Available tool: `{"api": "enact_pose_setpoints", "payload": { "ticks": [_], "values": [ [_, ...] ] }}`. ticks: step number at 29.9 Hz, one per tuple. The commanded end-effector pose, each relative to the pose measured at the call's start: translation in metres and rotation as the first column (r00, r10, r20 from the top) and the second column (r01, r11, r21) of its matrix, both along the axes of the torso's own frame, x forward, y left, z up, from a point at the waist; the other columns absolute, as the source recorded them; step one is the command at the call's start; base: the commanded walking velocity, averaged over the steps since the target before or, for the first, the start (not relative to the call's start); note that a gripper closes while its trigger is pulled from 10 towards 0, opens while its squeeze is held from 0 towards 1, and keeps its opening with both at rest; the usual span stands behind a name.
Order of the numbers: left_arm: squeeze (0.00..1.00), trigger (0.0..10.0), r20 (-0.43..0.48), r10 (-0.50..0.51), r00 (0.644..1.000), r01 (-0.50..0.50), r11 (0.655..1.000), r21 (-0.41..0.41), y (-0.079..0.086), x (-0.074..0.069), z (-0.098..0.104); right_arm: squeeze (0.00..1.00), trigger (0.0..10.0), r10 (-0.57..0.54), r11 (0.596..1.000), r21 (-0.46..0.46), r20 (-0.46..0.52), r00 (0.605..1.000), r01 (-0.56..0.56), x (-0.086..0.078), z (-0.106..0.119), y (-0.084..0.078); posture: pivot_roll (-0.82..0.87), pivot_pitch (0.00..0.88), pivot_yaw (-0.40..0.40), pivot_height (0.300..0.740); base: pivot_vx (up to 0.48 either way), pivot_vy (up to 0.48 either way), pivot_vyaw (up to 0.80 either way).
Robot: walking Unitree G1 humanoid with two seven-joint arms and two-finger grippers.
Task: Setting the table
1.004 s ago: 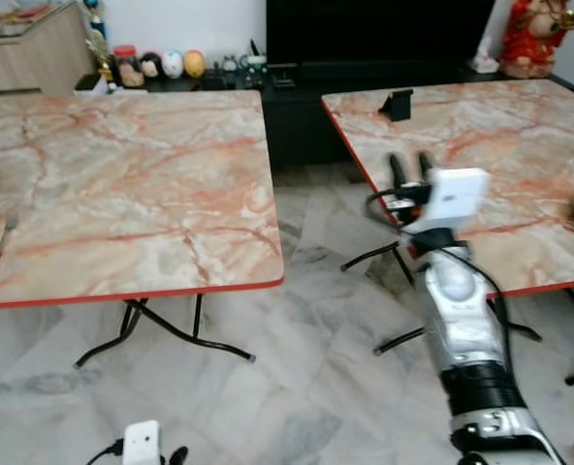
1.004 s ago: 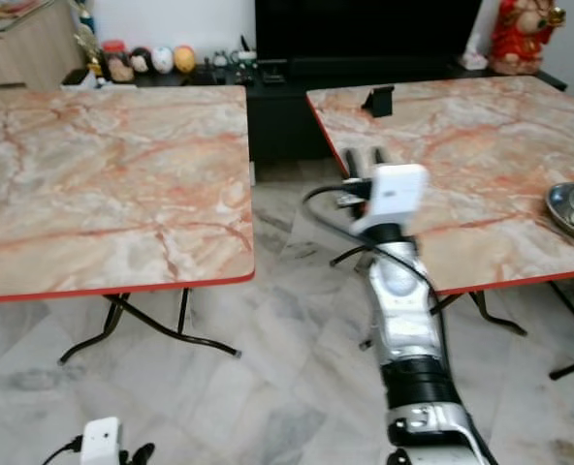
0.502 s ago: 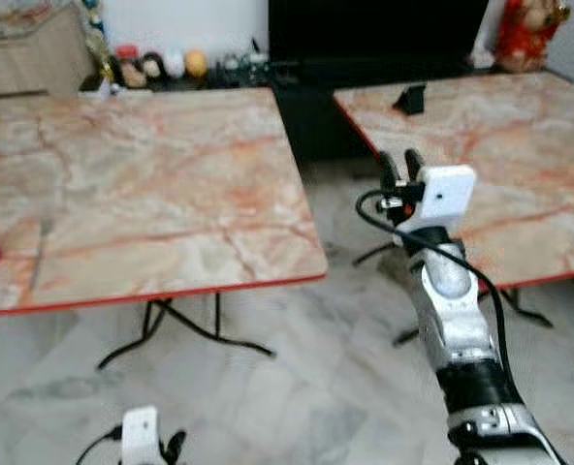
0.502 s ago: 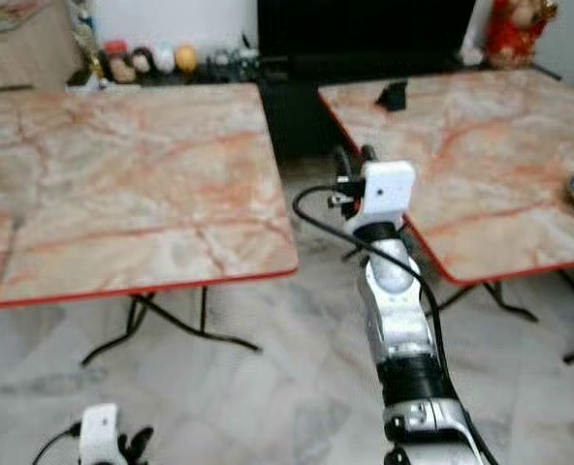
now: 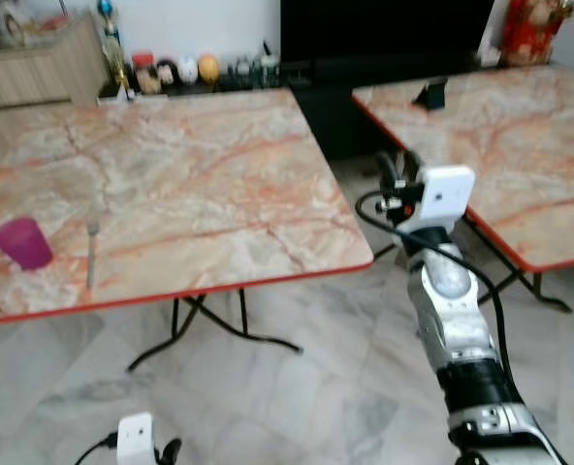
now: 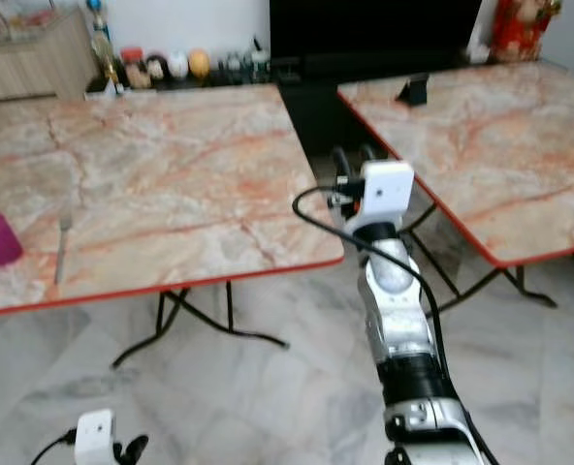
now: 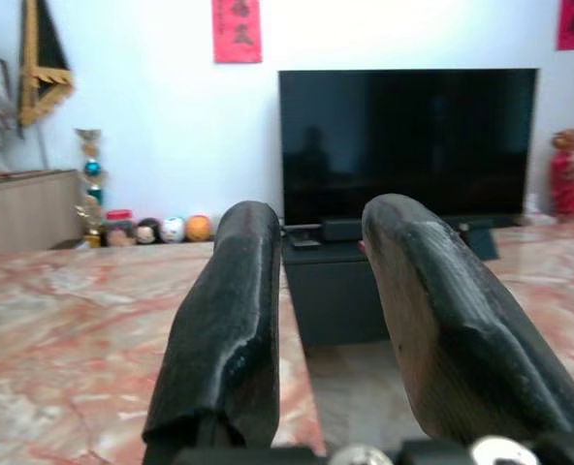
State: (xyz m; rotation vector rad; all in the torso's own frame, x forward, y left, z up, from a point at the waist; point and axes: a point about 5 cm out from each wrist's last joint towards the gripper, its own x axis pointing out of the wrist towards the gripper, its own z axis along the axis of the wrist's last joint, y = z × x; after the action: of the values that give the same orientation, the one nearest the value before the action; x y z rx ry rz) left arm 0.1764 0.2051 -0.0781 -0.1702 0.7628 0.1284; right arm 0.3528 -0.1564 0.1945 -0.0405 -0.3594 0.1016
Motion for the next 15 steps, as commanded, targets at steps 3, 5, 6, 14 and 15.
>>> {"api": "enact_pose_setpoints", "payload": {
  "ticks": [3,5,6,14,15],
  "values": [
    [0.0,10.0,-0.028,-0.007,1.0,0.007,1.0,0.007,0.0018,-0.0068,-0.0032,0.0,10.0,0.014,1.0,0.01,0.014,1.0,-0.014,0.0007,0.0034,0.0047,-0.07,0.0,0.025,0.74,0.0,0.301,0.0],
    [0.0,10.0,-0.028,-0.007,1.0,0.007,1.0,0.008,0.002,-0.0068,-0.0032,0.0,10.0,0.016,1.0,0.008,0.015,1.0,-0.017,0.0006,0.0033,0.0055,-0.07,0.0,0.025,0.74,0.0,0.302,0.0],
    [0.0,10.0,-0.028,-0.007,1.0,0.007,1.0,0.008,0.002,-0.0069,-0.0032,0.0,10.0,0.018,1.0,0.006,0.015,1.0,-0.018,0.0005,0.0031,0.0058,-0.07,0.0,0.025,0.74,0.0,0.304,0.0],
    [0.0,10.0,-0.027,-0.006,1.0,0.006,1.0,0.01,0.0027,-0.0072,-0.0032,0.0,10.0,0.027,1.0,-0.007,0.028,0.999,-0.027,-0.0006,0.0045,0.0077,-0.07,0.0,0.025,0.74,0.0,0.301,0.46],
    [0.0,10.0,-0.027,-0.006,1.0,0.006,1.0,0.01,0.0025,-0.0071,-0.0032,0.0,10.0,0.027,1.0,-0.007,0.027,0.999,-0.027,-0.0007,0.0044,0.0079,-0.07,0.0,0.025,0.74,0.0,0.304,0.7]
  ]
}}
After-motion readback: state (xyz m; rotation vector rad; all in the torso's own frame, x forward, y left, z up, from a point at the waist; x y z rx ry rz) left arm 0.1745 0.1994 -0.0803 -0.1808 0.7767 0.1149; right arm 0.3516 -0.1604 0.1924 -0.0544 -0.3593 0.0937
